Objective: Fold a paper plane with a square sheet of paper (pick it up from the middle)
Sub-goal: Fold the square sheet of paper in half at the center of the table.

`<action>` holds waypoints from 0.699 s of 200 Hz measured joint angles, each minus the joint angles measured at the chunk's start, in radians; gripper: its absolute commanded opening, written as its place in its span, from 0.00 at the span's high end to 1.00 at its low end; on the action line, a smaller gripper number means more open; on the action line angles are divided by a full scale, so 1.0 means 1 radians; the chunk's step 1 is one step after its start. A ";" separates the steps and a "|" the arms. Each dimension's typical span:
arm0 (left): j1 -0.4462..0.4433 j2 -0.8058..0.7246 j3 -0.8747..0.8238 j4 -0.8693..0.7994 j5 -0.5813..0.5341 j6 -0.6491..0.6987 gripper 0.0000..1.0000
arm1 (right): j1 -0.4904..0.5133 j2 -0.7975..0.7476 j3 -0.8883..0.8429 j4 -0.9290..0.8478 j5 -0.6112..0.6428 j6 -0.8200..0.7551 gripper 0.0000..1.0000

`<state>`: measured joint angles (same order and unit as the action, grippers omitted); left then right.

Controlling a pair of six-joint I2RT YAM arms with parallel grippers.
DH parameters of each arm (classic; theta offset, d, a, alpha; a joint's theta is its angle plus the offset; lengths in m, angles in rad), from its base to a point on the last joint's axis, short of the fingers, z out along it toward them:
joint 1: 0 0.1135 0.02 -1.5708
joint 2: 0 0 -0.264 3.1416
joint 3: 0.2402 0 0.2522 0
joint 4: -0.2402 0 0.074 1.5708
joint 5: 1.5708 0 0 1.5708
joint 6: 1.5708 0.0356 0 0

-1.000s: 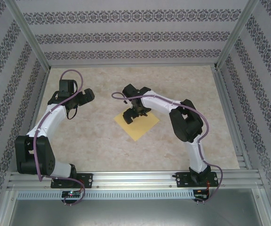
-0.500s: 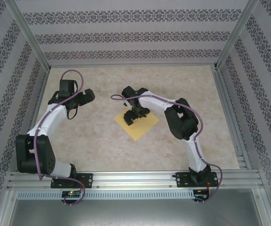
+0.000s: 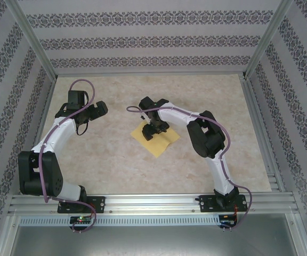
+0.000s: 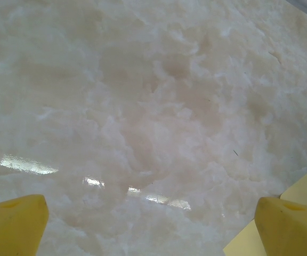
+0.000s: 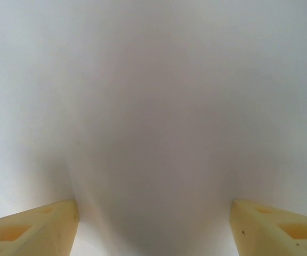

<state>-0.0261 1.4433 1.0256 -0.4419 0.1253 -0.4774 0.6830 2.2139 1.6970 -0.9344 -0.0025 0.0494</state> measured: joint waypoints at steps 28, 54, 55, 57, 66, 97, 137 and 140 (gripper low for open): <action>0.000 0.000 -0.008 0.010 0.016 -0.004 0.01 | -0.008 -0.035 -0.050 0.047 -0.019 0.029 0.63; 0.000 -0.008 -0.068 0.057 0.059 -0.014 0.02 | -0.011 -0.105 -0.146 0.125 -0.127 0.107 0.69; 0.000 -0.010 -0.073 0.060 0.062 -0.015 0.02 | -0.011 -0.108 -0.150 0.127 -0.130 0.109 0.69; 0.000 -0.011 -0.079 0.063 0.065 -0.017 0.02 | -0.011 -0.114 -0.160 0.140 -0.141 0.118 0.70; 0.000 -0.018 -0.109 0.080 0.085 -0.026 0.02 | -0.011 -0.153 -0.204 0.183 -0.196 0.149 0.70; -0.003 -0.042 -0.202 0.158 0.169 -0.061 0.04 | -0.011 -0.295 -0.354 0.428 -0.409 0.320 0.68; -0.041 -0.053 -0.309 0.322 0.267 -0.137 0.04 | -0.027 -0.308 -0.411 0.655 -0.536 0.488 0.66; -0.045 -0.052 -0.316 0.333 0.274 -0.143 0.04 | -0.029 -0.304 -0.412 0.661 -0.537 0.494 0.65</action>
<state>-0.0708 1.3911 0.7094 -0.1089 0.3992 -0.6201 0.6537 1.9095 1.2854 -0.2737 -0.5400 0.5434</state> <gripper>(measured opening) 0.960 0.328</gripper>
